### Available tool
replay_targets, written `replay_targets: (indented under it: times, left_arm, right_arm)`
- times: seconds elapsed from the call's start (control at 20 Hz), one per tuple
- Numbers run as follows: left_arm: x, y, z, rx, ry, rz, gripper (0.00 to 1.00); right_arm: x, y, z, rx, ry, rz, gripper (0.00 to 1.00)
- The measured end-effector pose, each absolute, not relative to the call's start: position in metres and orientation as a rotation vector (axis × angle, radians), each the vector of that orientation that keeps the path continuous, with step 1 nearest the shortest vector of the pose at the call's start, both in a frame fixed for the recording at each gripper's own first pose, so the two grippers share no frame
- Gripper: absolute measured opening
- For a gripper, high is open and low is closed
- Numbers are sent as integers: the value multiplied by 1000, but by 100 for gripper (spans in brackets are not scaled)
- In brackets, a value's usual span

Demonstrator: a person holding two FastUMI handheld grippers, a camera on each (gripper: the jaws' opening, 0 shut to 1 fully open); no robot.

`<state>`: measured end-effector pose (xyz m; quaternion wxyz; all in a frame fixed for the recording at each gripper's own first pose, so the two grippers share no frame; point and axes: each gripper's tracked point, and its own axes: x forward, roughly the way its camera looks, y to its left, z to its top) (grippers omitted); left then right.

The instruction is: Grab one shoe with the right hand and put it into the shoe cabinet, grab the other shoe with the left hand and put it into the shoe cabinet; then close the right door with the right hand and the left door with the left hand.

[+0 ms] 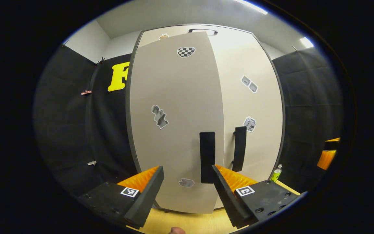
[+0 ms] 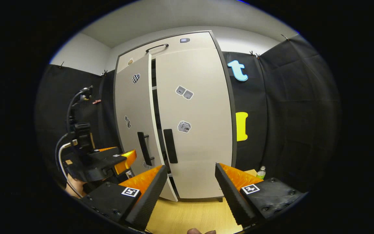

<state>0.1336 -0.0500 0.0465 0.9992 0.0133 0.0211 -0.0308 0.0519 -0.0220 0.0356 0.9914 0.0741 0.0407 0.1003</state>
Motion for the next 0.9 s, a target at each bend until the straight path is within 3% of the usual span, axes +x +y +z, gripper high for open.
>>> replay_targets:
  times: [0.65, 0.9]
  left_arm:
    - [32, -37, 65, 12, 45, -136, 93]
    - [5, -25, 64, -2, 30, -116, 93]
  right_arm:
    - [17, 0, 78, 99, -23, 190, 98]
    - [-4, 3, 68, 78, -22, 175, 98]
